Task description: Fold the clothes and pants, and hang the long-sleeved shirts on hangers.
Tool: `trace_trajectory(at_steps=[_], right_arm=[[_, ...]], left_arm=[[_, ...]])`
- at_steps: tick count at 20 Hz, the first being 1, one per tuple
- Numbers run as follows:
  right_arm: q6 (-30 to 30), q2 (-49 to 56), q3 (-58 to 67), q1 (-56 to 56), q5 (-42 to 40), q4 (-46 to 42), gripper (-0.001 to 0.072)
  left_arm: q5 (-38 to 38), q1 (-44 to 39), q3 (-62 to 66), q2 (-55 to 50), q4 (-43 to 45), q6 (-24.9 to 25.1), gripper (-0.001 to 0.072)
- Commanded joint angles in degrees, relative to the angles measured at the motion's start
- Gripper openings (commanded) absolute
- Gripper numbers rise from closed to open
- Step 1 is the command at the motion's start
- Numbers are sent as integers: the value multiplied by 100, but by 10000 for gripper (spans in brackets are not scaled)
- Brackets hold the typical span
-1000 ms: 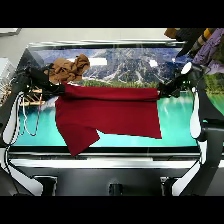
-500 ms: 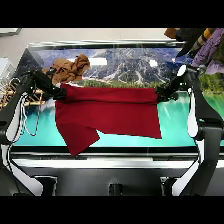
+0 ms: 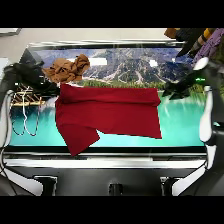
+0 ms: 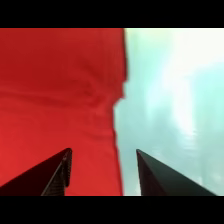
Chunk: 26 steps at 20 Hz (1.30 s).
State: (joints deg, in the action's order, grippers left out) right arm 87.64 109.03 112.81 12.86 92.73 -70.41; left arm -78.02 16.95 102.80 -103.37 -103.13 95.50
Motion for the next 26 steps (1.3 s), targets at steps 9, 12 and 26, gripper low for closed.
trace_trajectory(at_steps=[9, 12, 26], right_arm=[[-688, -1635, -2964, 1093, -293, 1244, 476], [-730, -1862, -3460, 1082, -337, 1338, 476], [-732, -2356, -3582, 1082, -321, 1384, 475]], left_arm=[[634, 1519, -6000, 4118, -1665, -74, 485], [957, 1421, -6988, 4494, -2210, 127, 485], [1941, 535, -7503, 3974, -2673, 205, 485]])
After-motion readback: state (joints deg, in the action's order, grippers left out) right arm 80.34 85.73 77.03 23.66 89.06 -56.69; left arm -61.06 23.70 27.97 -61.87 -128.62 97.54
